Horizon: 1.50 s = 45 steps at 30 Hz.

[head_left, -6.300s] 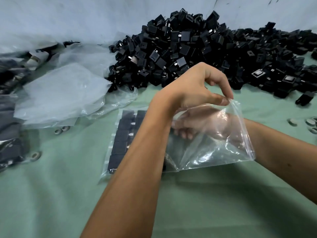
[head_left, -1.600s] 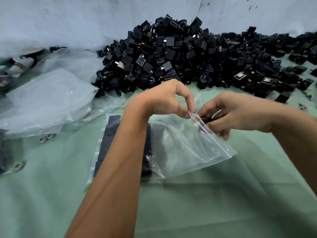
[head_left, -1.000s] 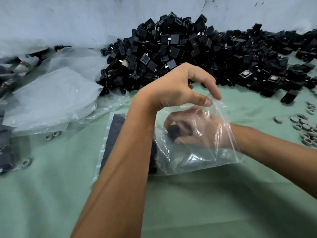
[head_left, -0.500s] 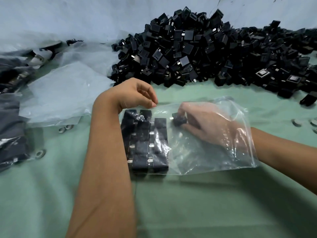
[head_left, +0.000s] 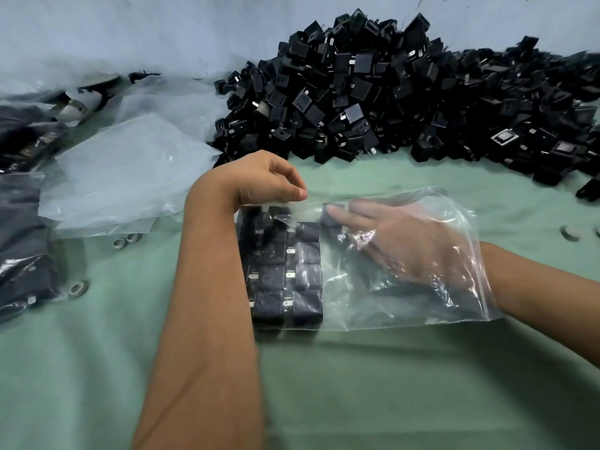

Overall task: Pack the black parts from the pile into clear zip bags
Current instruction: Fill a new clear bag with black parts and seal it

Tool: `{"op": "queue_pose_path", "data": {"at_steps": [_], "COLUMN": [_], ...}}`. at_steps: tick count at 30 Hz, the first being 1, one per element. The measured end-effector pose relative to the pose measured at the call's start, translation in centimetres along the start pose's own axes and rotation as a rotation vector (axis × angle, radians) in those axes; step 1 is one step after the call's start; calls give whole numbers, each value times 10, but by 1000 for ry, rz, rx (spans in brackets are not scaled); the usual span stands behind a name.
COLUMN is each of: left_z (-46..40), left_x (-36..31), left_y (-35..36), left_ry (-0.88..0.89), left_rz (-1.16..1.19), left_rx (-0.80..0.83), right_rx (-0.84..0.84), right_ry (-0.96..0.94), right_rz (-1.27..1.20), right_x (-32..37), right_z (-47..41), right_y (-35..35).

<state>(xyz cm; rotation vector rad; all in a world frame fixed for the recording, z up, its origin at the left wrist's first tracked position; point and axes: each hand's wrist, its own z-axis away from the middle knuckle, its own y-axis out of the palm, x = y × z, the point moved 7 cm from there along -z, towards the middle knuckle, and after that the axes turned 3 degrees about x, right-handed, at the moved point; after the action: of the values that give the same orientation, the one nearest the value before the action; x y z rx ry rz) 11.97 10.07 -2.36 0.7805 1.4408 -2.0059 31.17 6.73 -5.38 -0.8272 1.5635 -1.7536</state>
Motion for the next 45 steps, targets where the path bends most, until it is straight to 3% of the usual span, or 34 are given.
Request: {"op": "queue_pose_path", "data": {"at_steps": [2, 9, 19, 21, 25, 27, 33, 36, 39, 45], "left_z": [0, 0, -3, -3, 6, 7, -6, -12, -16, -24], "left_x": [4, 8, 12, 12, 6, 10, 33, 38, 42, 48], "left_y": [-1, 1, 0, -6, -39, -46, -34, -31, -25, -23], "left_ry": [-25, -71, -76, -49, 54, 47, -141, -142, -140, -153], "left_rz": [-2, -25, -24, 3, 76, 78, -39, -40, -25, -42], "left_rx": [-4, -2, -59, -160, -606, -668, -485, -432, -386, -382], "right_rx": [-127, -228, -136, -144, -129, -121, -157, -165, -177, -184], "right_ry": [-54, -85, -119, -73, -129, -99, -178, -244, -314, -316], "right_rz": [-41, -107, -23, -103, -239, -304, -235, -247, -105, -100], "right_x": [3, 4, 6, 4, 7, 1, 13, 15, 18, 11], "right_z": [2, 0, -10, -13, -15, -13, -15, -16, -15, -16], "right_y": [-4, -5, -3, -2, 0, 1, -1, -2, -1, 4]}}
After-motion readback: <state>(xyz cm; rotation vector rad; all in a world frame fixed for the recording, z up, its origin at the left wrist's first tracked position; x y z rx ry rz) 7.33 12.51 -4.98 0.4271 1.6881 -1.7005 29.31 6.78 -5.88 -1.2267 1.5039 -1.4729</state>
